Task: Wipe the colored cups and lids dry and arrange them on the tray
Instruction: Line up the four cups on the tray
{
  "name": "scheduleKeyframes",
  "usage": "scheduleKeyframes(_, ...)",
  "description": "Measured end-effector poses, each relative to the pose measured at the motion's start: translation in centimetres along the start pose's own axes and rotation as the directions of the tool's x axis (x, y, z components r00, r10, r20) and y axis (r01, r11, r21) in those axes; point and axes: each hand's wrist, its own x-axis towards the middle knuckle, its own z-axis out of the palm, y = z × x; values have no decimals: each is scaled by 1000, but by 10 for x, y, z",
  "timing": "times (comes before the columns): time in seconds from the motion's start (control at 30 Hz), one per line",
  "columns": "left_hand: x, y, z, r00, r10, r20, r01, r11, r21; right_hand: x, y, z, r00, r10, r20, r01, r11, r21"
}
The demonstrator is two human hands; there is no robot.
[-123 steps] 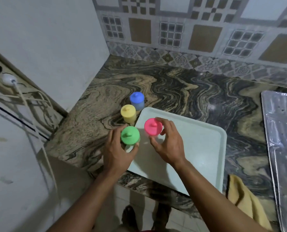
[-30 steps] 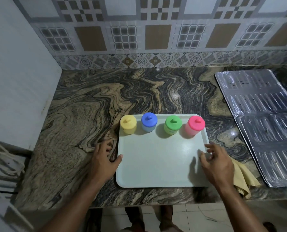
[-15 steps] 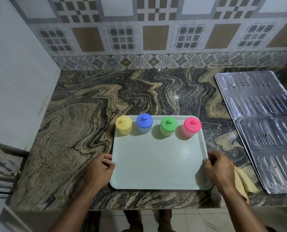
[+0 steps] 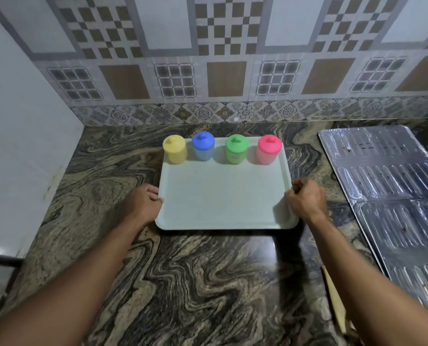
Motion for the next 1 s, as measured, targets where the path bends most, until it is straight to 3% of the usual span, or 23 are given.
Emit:
scheduleKeyframes(0.27, 57, 30, 5, 999, -51, 10, 50, 998, 30, 55, -27, 14, 999, 51, 18, -51, 998, 23)
scheduleKeyframes(0.67, 71, 26, 11, 997, -73, 26, 72, 997, 39, 68, -33, 27, 996, 71, 50, -71, 997, -9)
scheduleKeyframes(0.8, 67, 21, 9, 1000, -21, 7, 20, 999, 30, 67, -30, 23, 996, 38, 77, -37, 999, -18)
scheduleKeyframes(0.93, 48, 28, 10, 994, 33, -104, -34, 999, -7, 62, -20, 3, 998, -15, 53, 15, 1000, 4)
scheduleKeyframes(1.0, 36, 38, 16, 988, 113, -109, -121, 990, -69, 52, -10, -15, 999, -37, 22, 36, 999, 24)
